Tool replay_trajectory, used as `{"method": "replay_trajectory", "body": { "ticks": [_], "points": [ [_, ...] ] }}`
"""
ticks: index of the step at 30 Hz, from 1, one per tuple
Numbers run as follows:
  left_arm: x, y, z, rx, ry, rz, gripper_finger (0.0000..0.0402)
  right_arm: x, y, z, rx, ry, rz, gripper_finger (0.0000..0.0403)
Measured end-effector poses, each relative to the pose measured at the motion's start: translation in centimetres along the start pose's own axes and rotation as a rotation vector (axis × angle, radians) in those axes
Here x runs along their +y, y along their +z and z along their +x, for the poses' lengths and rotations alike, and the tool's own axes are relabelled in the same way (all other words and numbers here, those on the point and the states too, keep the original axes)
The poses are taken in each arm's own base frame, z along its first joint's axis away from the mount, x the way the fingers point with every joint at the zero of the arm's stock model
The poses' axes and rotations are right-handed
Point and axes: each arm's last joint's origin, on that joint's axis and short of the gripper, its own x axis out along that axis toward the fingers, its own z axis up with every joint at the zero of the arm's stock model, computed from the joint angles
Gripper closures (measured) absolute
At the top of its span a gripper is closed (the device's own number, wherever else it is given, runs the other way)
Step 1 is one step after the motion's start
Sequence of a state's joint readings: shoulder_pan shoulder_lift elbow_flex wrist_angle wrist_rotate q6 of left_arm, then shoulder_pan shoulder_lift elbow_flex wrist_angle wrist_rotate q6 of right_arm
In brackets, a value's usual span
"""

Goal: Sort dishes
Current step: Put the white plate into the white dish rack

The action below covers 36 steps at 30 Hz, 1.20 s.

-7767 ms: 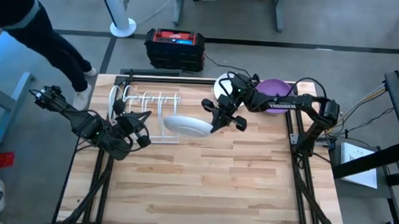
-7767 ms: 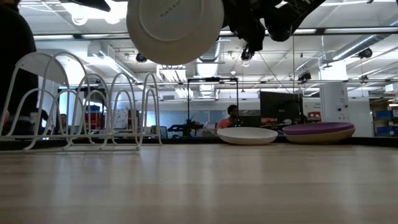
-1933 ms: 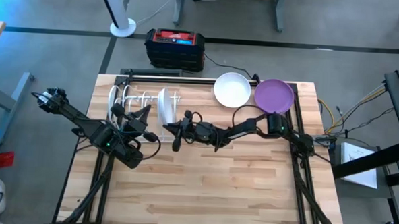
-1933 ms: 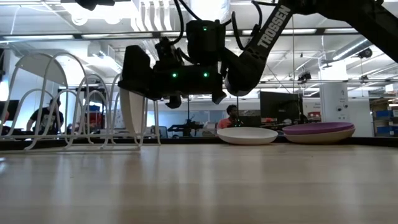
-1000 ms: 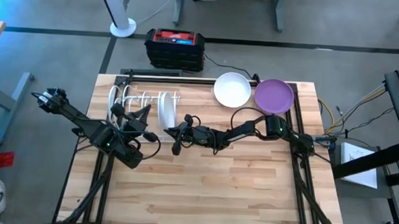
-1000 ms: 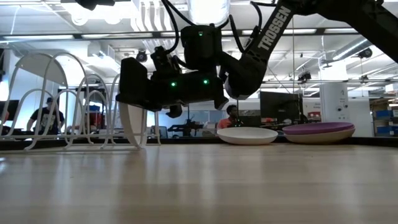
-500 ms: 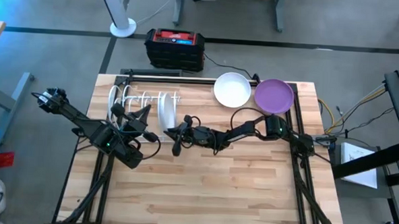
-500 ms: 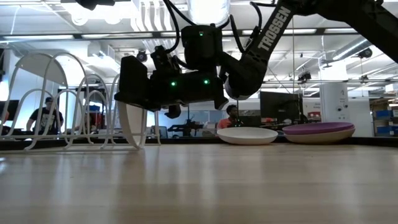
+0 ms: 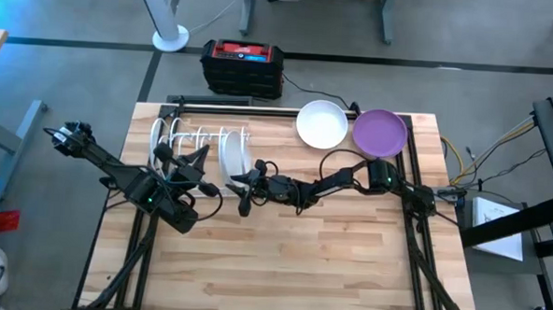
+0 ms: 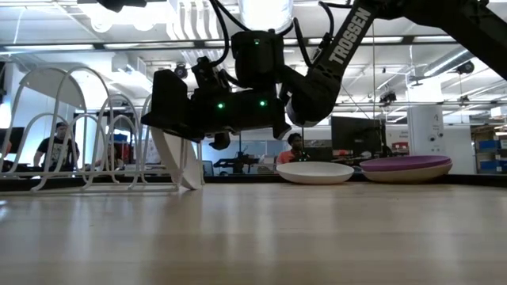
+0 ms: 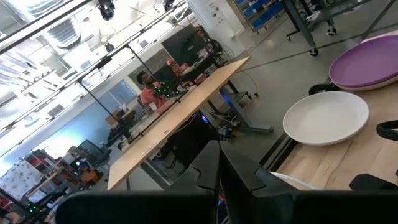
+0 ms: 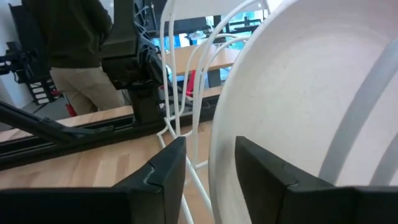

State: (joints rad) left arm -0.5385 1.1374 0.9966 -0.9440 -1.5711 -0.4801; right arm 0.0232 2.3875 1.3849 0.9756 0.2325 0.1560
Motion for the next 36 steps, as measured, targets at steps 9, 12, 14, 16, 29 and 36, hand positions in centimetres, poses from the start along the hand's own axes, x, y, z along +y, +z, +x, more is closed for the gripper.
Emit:
{"method": "replay_trajectory", "body": {
  "ticks": [9,12,14,16,29,36],
  "points": [
    [0.0,0.0,0.0,0.000,0.000,-0.001,0.0401,0.6,0.0,-0.2,0.002,0.006,-0.012,0.0237],
    [0.0,0.0,0.0,0.000,0.000,-0.001,0.0401,0.8,0.2,-0.3,0.003,-0.033,-0.035,0.0225],
    [0.0,0.0,0.0,0.000,0.000,-0.001,0.0401,1.1,0.7,-0.4,0.004,-0.064,-0.061,0.0217],
    [0.0,0.0,0.0,0.000,0.000,-0.001,0.0401,1.4,1.2,-0.5,-0.001,-0.080,-0.090,0.0210],
    [-0.1,0.0,0.0,0.000,-0.001,0.000,0.0401,2.5,2.6,-1.0,0.001,-0.135,-0.206,0.0167],
    [-0.1,0.0,0.0,0.000,-0.001,-0.001,0.0401,2.9,4.5,-1.4,0.002,-0.129,-0.201,0.0151]
  ]
}}
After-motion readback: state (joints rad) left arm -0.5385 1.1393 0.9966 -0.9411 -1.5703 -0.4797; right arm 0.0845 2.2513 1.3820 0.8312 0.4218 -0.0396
